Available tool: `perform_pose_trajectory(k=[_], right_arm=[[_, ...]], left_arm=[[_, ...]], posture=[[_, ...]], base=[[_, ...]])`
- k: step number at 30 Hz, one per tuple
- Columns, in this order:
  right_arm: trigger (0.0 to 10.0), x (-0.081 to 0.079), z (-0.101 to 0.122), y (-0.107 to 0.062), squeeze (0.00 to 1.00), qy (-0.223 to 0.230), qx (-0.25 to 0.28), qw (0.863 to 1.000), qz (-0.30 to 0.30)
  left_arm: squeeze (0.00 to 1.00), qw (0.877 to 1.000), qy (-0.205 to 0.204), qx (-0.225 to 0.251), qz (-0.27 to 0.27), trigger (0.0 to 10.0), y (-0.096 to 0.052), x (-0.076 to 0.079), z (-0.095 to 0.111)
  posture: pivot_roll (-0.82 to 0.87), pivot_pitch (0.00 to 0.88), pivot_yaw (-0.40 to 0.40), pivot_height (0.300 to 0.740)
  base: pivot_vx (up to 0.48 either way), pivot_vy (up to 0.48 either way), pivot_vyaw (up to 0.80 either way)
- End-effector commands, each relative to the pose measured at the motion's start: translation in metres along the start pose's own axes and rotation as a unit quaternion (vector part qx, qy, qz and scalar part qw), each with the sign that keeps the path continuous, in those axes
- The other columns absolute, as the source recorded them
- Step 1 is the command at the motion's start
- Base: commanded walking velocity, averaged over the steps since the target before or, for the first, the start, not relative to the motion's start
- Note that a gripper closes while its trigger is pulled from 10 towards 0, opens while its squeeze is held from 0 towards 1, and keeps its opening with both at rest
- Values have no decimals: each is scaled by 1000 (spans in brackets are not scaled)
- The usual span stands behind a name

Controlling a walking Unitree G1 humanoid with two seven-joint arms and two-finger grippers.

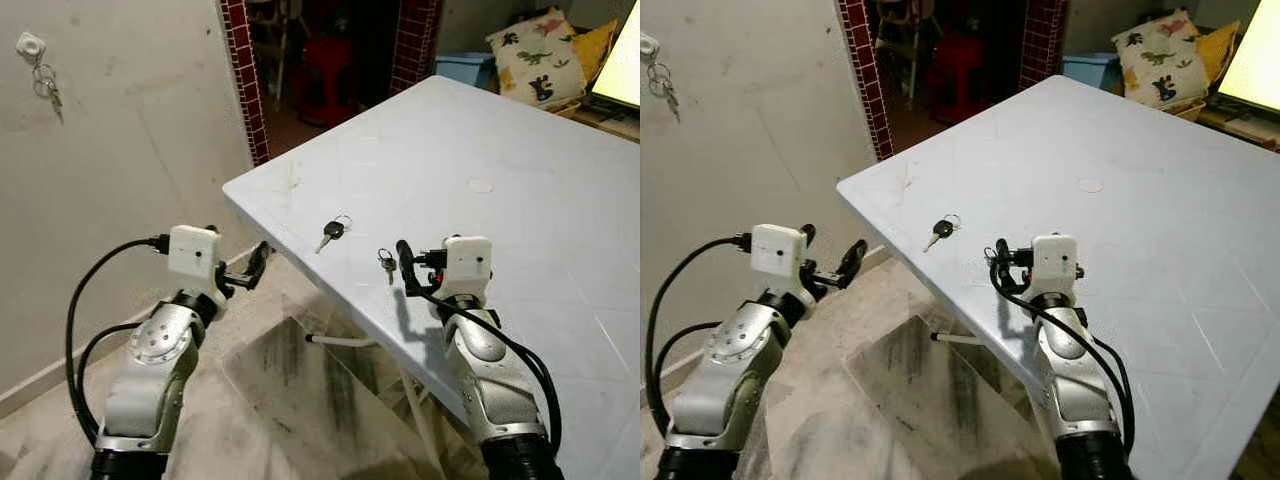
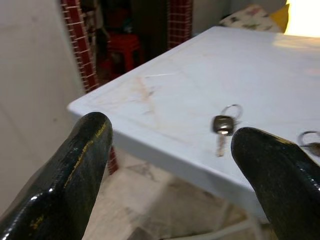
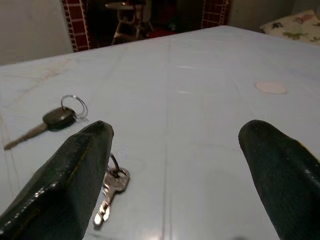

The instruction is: Hang keys on a hook

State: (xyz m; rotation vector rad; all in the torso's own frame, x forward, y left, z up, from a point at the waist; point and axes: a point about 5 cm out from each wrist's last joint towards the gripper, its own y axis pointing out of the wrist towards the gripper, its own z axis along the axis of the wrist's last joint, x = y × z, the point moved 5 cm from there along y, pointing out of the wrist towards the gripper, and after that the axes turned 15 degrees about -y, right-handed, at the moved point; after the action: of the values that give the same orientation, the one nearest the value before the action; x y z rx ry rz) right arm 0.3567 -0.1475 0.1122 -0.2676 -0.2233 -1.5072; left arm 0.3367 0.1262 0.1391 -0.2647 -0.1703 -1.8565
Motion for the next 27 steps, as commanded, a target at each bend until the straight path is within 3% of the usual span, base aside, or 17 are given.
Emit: perform_pose_trajectory(k=[1, 5, 16, 27], right_arm=[[10000, 0, 3, 0, 0, 2, -3, 1000, 3], [10000, -11, -2, -2, 0, -1, -17, 999, 37], [10000, -16, -8, 0, 0, -2, -34, 998, 55], [10000, -35, -8, 19, 0, 8, -42, 996, 75]], left_arm=[[0, 1000, 1, -9, 7, 10000, -1, -1, -8], [0, 1000, -8, -16, 17, 10000, -7, -2, -18], [0, 998, -12, -34, 52, 10000, -32, -14, -34], [0, 998, -10, -32, 60, 10000, -37, -14, -31]], posture=[[89, 0, 44, 740], [91, 0, 21, 740], [120, 0, -11, 740], [142, 0, -16, 740]], base=[[0, 0, 0], [0, 0, 0], [0, 0, 0], [0, 0, 0]])
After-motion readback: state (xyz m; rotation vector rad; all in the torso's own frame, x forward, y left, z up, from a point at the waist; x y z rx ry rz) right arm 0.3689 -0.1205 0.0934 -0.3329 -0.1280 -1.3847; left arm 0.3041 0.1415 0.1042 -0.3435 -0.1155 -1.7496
